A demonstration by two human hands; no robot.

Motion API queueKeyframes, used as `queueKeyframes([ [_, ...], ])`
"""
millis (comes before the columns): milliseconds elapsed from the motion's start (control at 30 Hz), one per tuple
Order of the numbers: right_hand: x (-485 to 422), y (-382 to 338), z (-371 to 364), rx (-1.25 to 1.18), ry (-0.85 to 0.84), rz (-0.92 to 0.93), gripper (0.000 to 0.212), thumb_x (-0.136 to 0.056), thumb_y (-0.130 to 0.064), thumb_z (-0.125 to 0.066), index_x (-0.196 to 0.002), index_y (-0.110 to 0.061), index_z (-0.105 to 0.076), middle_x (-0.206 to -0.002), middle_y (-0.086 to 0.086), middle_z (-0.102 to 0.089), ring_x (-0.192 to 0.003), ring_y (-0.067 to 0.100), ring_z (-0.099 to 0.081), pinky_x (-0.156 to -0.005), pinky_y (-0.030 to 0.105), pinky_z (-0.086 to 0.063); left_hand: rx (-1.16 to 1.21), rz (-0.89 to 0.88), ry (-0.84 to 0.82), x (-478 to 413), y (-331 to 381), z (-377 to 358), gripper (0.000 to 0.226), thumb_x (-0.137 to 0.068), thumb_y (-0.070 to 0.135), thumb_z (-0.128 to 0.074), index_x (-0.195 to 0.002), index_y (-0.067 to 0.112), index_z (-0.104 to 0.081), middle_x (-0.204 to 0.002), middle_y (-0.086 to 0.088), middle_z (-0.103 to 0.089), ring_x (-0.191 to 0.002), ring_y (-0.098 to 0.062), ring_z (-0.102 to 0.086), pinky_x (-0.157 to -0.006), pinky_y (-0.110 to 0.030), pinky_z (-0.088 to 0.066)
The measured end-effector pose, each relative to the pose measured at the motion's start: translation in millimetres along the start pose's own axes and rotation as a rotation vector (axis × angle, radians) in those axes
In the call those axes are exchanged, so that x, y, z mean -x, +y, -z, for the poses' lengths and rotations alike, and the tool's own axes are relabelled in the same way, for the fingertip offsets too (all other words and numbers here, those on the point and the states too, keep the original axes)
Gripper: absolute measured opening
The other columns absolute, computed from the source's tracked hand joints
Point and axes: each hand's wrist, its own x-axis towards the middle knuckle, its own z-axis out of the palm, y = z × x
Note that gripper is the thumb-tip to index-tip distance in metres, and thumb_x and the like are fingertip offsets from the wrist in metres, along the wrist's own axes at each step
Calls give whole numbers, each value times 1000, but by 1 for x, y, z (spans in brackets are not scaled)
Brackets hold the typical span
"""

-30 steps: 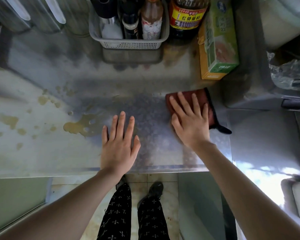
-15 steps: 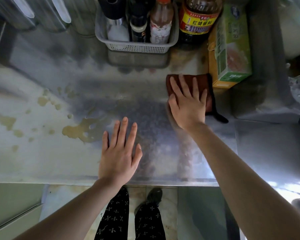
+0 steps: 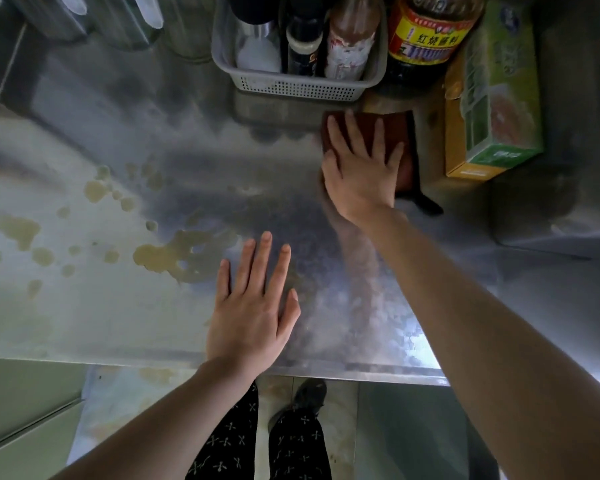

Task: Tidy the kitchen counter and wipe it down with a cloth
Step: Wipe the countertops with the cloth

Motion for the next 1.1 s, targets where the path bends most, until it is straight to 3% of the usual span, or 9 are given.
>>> queueKeyframes([
  [200,50,15,-9,151,-68,673,54,-93,-43,-17,-146,-36,-21,-155,-9,-21,-143,30,-15,-111,54,-10,-12,0,1,-1,0,-1,57,-95,39,-21,-145,14,-24,-154,-12,-20,-141,-29,-20,-110,-49,-16],
  [267,31,31,-3,173,-39,602,54,-92,-43,-16,-146,-39,-19,-156,-11,-19,-144,28,-16,-111,52,-12,-14,-3,11,-1,0,-2,57,-94,38,-22,-145,14,-25,-154,-12,-21,-141,-29,-21,-109,-49,-16],
  [400,-21,38,8,77,8,121,50,-97,-41,-16,-147,-42,-8,-158,-14,-5,-145,25,-2,-114,52,-2,-12,-9,31,-1,-1,-4,57,-94,38,-23,-145,14,-26,-154,-12,-21,-141,-28,-20,-110,-48,-14],
  [467,-22,27,6,45,24,52,51,-98,-41,-18,-148,-39,-8,-158,-11,-5,-145,28,0,-114,54,-1,-10,-9,39,-1,-1,-5,57,-94,38,-23,-145,14,-27,-153,-12,-22,-140,-28,-20,-110,-48,-14],
  [567,11,9,-4,29,16,138,52,-97,-41,-16,-148,-37,-12,-158,-10,-8,-145,31,-3,-113,55,-2,-17,-7,36,-1,-1,-3,57,-94,38,-21,-145,13,-27,-153,-13,-24,-140,-29,-23,-109,-49,-16],
  [733,56,26,-6,174,-91,614,56,-91,-44,-12,-147,-37,-18,-156,-9,-19,-144,30,-14,-111,54,-10,-16,-11,41,0,-1,-4,57,-94,38,-21,-145,13,-25,-153,-13,-23,-141,-29,-22,-110,-48,-15],
  [800,38,39,0,202,-72,574,59,-88,-46,-7,-146,-40,-14,-156,-12,-14,-144,27,-12,-112,51,-10,0,-11,58,0,-1,-5,57,-94,38,-22,-145,13,-25,-153,-12,-22,-141,-28,-20,-111,-48,-13],
  [967,39,7,-7,54,-19,171,56,-92,-43,-8,-148,-38,-9,-158,-13,-3,-145,26,1,-114,51,1,20,-3,66,0,0,-5,56,-95,39,-23,-145,15,-25,-154,-11,-20,-143,-26,-16,-113,-48,-14],
  [1100,96,-10,-16,34,-59,311,61,-88,-46,-5,-147,-37,-13,-157,-12,-10,-145,28,-5,-113,52,-1,68,-4,61,0,0,0,54,-93,38,-29,-141,14,-34,-152,-11,-27,-141,-26,-23,-112,-50,-20],
])
